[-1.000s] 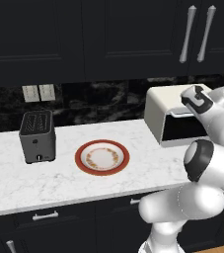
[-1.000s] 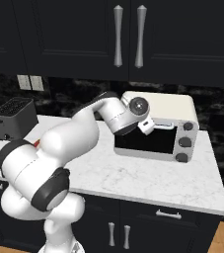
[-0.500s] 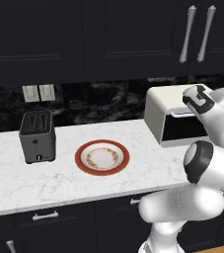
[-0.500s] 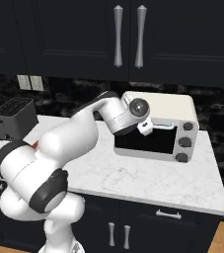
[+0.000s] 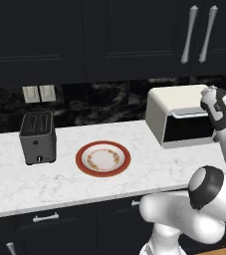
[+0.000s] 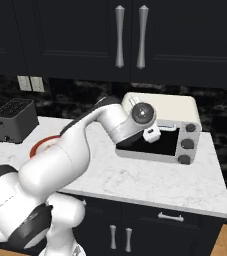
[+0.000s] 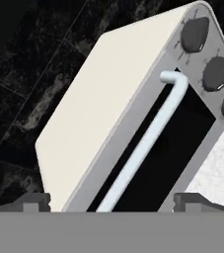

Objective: Pick up the kebab skewer and baguette bread, and place them inside the toaster oven. Close the toaster oven door and start by setting the timer.

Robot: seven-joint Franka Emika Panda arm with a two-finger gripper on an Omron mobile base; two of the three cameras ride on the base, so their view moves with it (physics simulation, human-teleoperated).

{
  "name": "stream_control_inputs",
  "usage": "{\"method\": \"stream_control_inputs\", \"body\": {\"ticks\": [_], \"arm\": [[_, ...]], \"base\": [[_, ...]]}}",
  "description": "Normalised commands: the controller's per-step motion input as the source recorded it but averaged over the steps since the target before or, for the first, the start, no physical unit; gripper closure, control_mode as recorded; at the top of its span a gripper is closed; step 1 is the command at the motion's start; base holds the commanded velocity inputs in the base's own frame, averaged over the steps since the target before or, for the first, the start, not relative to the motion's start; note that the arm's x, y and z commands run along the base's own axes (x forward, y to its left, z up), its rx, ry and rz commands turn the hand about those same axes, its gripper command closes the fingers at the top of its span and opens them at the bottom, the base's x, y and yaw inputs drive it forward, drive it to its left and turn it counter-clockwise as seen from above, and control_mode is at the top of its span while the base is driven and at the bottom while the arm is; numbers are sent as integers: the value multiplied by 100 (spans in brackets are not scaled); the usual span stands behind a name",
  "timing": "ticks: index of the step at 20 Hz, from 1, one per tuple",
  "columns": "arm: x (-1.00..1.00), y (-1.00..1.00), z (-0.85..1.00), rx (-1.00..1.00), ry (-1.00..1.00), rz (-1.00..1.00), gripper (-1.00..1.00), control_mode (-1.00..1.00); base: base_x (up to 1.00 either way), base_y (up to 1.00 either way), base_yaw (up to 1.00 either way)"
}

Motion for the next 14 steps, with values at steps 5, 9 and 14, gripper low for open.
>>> {"method": "stream_control_inputs", "body": {"ticks": [5, 9, 14], "arm": [[-61, -43, -2, 13, 0, -5, -100, -100], [-46, -52, -1, 21, -1, -8, -100, -100], [-15, -48, -10, 23, -11, -5, -100, -100]], "base": [[0, 0, 0], [0, 0, 0], [0, 0, 0]]}}
